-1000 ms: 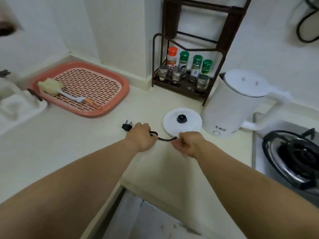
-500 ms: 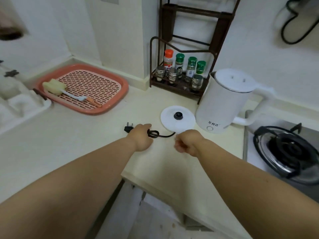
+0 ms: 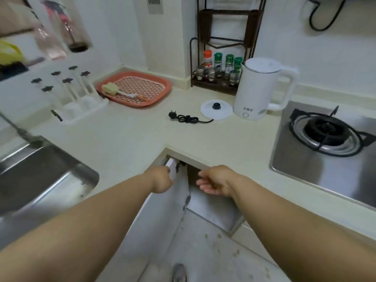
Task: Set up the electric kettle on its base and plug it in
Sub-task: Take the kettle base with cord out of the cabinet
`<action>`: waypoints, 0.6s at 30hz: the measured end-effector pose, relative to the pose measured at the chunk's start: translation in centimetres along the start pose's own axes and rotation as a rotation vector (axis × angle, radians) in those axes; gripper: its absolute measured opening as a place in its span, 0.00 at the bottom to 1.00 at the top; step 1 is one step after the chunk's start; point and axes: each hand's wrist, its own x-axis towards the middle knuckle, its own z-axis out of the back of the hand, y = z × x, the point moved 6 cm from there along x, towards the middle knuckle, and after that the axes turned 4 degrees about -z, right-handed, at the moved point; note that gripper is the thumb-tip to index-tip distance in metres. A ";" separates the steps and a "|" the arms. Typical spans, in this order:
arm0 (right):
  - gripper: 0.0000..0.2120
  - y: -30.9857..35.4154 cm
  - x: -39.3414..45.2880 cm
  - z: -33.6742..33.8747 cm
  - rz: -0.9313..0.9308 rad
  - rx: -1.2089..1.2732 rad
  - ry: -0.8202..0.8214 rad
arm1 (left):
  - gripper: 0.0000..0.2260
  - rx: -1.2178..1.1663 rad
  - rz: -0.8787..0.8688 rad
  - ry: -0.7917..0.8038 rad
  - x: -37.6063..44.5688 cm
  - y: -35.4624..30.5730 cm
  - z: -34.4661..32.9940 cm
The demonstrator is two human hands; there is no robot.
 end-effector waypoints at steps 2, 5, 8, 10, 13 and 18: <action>0.08 -2.1 -0.2 -1.5 -0.019 -0.027 0.022 | 0.23 0.001 0.052 0.012 -1.2 1.8 -1.5; 0.08 -4.1 -0.4 -3.5 -0.013 -0.052 0.024 | 0.20 -0.023 0.094 0.009 -2.6 4.2 -3.1; 0.10 -6.0 0.1 -5.5 -0.039 -0.035 0.046 | 0.20 -0.065 0.128 0.020 -3.0 6.0 -5.1; 0.09 -7.4 0.9 -7.0 -0.074 -0.023 0.044 | 0.20 -0.118 0.146 0.037 -2.8 7.2 -6.8; 0.10 -9.4 2.2 -9.2 -0.118 -0.006 0.026 | 0.19 -0.176 0.173 0.043 -2.4 8.3 -9.0; 0.09 -12.1 3.0 -12.5 -0.157 0.018 0.021 | 0.16 -0.195 0.147 0.026 -2.0 9.3 -9.9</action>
